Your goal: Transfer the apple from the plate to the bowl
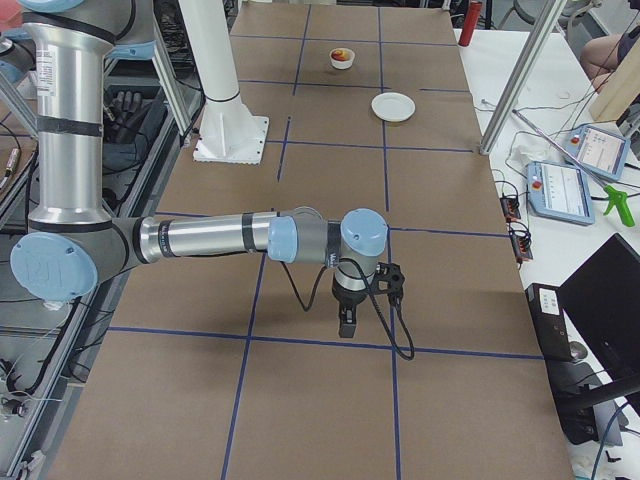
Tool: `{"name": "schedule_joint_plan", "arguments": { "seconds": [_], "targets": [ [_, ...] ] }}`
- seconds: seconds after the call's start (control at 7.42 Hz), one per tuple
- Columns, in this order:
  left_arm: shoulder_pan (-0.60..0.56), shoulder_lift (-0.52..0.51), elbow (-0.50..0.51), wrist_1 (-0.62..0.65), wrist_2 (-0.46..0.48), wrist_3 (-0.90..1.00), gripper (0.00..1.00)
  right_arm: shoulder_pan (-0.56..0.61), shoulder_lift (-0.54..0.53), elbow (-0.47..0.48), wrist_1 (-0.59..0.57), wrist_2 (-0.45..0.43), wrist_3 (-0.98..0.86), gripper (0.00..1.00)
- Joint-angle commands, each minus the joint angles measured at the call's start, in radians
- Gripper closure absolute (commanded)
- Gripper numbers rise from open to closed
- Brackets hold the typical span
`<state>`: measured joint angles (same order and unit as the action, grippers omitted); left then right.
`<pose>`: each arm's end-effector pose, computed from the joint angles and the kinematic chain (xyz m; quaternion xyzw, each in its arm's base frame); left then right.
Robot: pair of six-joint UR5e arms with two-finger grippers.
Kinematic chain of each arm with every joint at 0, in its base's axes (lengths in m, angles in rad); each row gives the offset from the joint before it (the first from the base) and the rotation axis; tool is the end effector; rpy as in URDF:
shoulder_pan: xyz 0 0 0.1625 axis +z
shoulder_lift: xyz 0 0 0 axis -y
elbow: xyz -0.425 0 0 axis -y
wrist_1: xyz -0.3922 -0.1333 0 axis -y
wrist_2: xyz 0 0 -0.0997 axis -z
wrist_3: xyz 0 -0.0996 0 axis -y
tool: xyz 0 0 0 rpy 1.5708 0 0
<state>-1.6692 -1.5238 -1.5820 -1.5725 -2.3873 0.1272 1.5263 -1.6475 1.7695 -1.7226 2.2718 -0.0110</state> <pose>-0.1065 -0.4611 0.6726 0.0291 0.3962 0.0064 0.9177 0.0488 -0.4567 0.6176 -0.0197 -0.3430 -0.0209 0.9389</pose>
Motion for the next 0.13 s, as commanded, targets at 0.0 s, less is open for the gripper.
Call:
{"name": "schedule_joint_plan", "arguments": {
  "seconds": [0.0],
  "targets": [
    [0.003, -0.024, 0.01, -0.001, -0.01, -0.001, 0.0, 0.0, 0.0, 0.001, 0.0, 0.0, 0.0, 0.0]
  ]
}}
